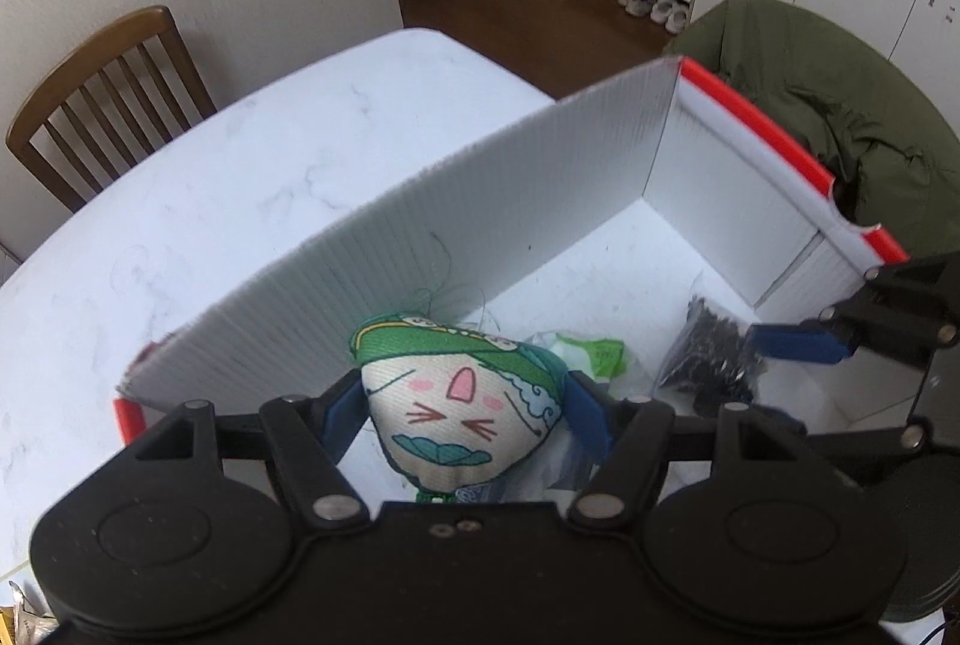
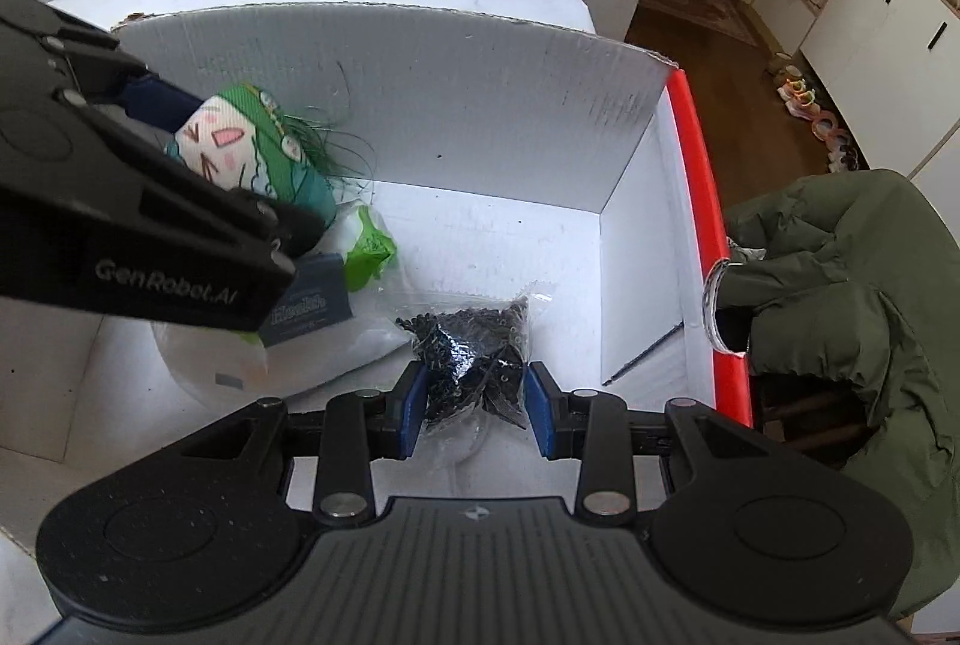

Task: Organize objects
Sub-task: 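Open both tools to release the pouch and bead bag into the box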

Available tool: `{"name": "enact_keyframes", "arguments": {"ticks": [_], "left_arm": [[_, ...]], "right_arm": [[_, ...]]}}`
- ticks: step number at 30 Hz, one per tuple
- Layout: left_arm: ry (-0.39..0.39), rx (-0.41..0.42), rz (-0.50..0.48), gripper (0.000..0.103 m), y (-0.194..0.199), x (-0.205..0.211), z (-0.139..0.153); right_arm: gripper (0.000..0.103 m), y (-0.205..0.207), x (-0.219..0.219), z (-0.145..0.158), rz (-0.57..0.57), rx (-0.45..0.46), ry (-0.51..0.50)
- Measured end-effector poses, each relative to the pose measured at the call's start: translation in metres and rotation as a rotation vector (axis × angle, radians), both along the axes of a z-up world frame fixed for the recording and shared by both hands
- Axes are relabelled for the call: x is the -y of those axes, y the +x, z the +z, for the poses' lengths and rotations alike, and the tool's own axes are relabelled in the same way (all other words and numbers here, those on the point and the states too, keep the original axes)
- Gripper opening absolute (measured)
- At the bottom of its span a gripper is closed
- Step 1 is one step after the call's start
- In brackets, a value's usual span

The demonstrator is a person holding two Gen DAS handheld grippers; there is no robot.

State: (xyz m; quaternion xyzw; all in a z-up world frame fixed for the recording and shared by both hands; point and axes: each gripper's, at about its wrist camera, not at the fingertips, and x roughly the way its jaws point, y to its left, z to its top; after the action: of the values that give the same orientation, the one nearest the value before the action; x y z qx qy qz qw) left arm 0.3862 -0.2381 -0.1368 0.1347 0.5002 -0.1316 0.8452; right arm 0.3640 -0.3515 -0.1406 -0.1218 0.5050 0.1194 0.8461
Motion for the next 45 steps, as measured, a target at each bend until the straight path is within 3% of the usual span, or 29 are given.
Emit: {"name": "enact_keyframes", "arguments": {"ticks": [12,14,18,32,45], "left_arm": [[-0.031,-0.072,0.058,0.077,0.004,-0.013,-0.009],[-0.03,-0.067,0.064,0.084,0.002,-0.014,-0.008],[-0.039,-0.065,0.067,0.085,-0.001,-0.017,-0.004],[-0.106,0.042,0.071,0.089,-0.035,-0.031,0.042],[-0.204,0.17,0.075,0.094,-0.096,-0.076,0.098]], "right_arm": [[0.036,-0.002,0.003,0.005,0.018,-0.009,0.019],[0.039,-0.004,0.003,0.006,0.024,-0.009,0.024],[0.046,-0.006,0.008,0.008,0.019,-0.001,0.046],[0.055,-0.034,0.015,0.051,0.012,0.077,0.134],[0.063,-0.074,0.004,0.101,0.023,0.181,0.226]]}}
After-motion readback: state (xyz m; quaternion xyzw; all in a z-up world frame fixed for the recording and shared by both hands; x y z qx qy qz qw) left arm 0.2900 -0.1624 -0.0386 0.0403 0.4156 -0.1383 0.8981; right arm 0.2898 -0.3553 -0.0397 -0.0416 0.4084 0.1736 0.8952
